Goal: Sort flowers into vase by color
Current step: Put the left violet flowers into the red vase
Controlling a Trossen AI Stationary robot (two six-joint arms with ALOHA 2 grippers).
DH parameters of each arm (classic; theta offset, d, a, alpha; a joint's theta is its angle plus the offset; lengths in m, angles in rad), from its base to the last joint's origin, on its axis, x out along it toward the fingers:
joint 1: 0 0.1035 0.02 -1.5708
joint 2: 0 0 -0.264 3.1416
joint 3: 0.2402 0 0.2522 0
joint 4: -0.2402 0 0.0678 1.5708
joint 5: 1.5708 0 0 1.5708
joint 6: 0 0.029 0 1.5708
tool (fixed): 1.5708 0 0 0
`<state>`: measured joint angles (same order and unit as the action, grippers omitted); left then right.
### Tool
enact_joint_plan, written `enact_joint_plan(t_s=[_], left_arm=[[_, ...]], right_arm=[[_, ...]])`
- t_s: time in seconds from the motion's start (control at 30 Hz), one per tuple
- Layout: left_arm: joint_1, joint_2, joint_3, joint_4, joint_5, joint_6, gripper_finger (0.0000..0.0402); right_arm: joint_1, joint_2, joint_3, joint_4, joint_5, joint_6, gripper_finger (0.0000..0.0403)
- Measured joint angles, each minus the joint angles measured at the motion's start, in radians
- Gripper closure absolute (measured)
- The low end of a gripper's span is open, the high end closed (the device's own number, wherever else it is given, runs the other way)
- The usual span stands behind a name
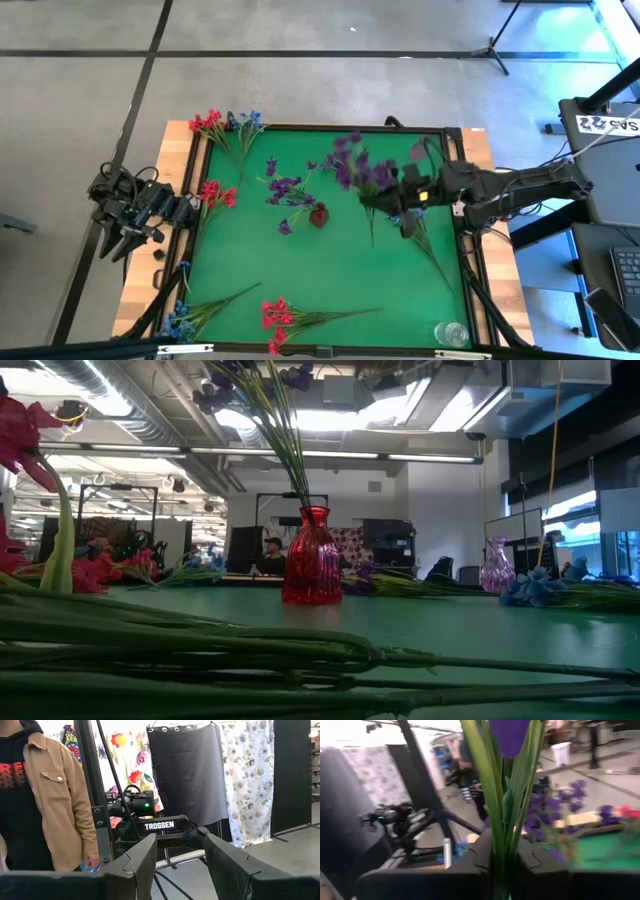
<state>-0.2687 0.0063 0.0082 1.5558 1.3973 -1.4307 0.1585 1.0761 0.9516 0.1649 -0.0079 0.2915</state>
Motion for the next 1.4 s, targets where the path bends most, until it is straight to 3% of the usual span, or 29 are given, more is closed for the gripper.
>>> enact_joint_plan(t_s=[0.1, 0.33, 0.6, 0.7, 1.03, 1.4], left_arm=[[0.0, 0.0, 0.0, 0.0, 0.0, 0.0, 0.024], [0.0, 0.0, 0.0, 0.0, 0.0, 0.0, 0.024], [0.0, 0.0, 0.0, 0.0, 0.001, 0.0, 0.024], [0.0, 0.0, 0.0, 0.0, 0.0, 0.0, 0.024], [0.0, 0.0, 0.0, 0.0, 0.001, 0.0, 0.024], [0.0, 0.0, 0.0, 0.0, 0.0, 0.0, 0.024]], right_arm=[[-0.001, 0.026, 0.002, 0.026, -0.025, -0.038, 0.0391], [-0.002, 0.049, -0.008, 0.172, -0.041, -0.299, 0.0394], [-0.05, 0.067, -0.325, 0.77, -0.08, -0.323, 0.0394], [-0.084, 0.091, -0.392, 0.918, -0.082, -0.317, 0.0394], [-0.169, 0.265, -0.37, 1.051, -0.075, -0.265, 0.0394], [-0.166, 0.429, -0.353, 1.145, 0.139, -0.267, 0.0395]])
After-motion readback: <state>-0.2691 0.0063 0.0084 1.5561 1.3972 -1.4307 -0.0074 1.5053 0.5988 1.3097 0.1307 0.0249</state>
